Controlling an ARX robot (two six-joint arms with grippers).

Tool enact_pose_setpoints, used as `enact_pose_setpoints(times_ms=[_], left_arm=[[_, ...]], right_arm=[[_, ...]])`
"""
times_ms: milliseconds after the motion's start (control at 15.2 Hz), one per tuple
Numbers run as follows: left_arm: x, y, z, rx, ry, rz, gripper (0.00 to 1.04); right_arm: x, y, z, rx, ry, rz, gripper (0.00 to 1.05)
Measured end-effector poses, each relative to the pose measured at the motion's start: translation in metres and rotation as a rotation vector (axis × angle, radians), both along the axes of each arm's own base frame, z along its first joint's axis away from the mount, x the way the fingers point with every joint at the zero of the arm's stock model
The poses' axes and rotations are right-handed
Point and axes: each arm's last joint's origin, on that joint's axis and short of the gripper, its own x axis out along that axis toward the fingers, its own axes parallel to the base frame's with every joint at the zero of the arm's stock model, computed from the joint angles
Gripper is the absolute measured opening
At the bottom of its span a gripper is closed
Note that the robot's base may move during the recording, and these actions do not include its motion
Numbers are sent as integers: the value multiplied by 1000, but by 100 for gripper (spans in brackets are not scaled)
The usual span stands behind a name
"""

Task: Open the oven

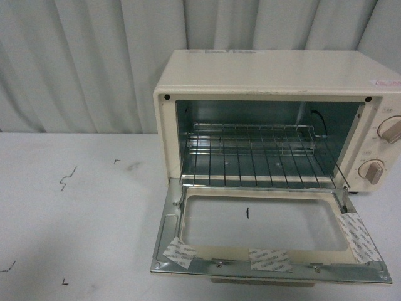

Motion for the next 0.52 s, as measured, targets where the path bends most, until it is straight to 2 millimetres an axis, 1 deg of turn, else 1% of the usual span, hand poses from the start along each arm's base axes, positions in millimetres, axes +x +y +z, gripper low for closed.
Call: enact_pose_setpoints(times_ms=[66, 131, 197, 525], left_arm=[[-4, 0, -3, 0, 32, 0, 2], [-11, 0, -3, 0, 12, 0, 2], [-11, 0, -1, 0, 3, 2, 2], [-11, 0, -3, 0, 11, 0, 2]], right_arm=[[0, 0, 0, 0, 0, 0, 98], [0, 0, 0, 0, 0, 0, 98], [0, 0, 0, 0, 0, 1, 98], [0, 0, 0, 0, 0, 0, 98]])
